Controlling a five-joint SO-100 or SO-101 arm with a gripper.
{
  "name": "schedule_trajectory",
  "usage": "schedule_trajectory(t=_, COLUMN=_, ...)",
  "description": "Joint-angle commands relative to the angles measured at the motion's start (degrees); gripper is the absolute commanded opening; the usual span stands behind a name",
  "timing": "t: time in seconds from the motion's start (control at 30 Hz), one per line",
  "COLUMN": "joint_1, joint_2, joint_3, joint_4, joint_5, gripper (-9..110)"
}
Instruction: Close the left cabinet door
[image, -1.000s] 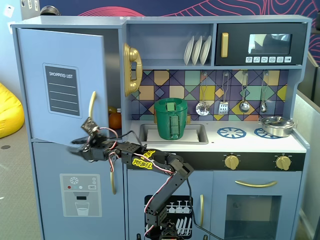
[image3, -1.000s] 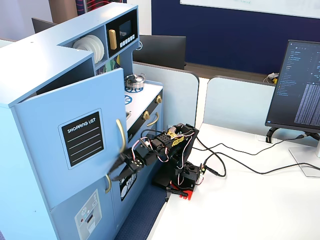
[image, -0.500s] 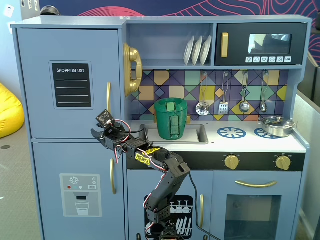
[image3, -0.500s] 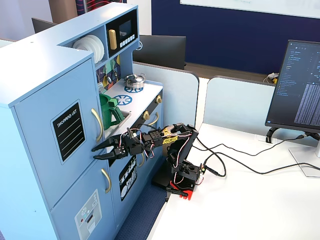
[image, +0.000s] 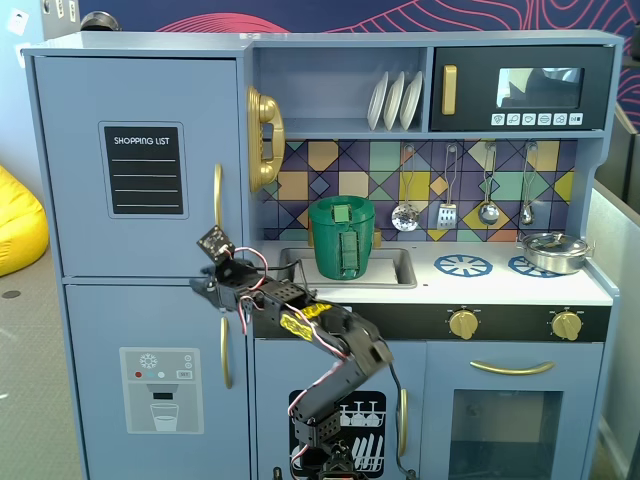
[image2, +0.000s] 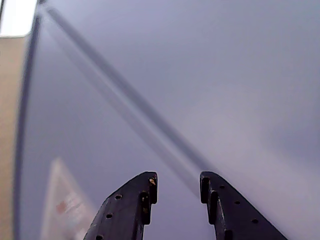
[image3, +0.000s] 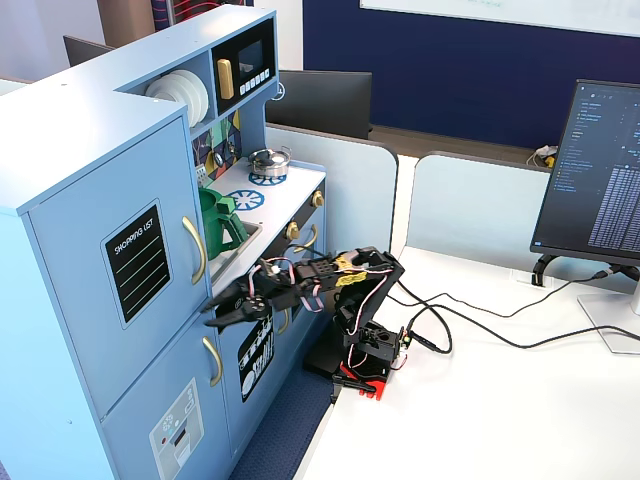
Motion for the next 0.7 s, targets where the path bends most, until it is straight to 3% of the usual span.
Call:
schedule_trajectory(t=0.0, joint_1=0.35, joint_2=11.78, joint_3=2.55, joint_4=11.69, joint_5=3.08, gripper=0)
schedule_trajectory(t=0.4, joint_1=36.83, joint_2=36.30, joint_3=26.98, joint_4=49.13, joint_5=6.77, gripper=0)
schedule_trajectory(t=0.67, joint_1=48.52, joint_2=48.69, joint_3=40.25, joint_4=65.57, joint_5=18.11, gripper=0)
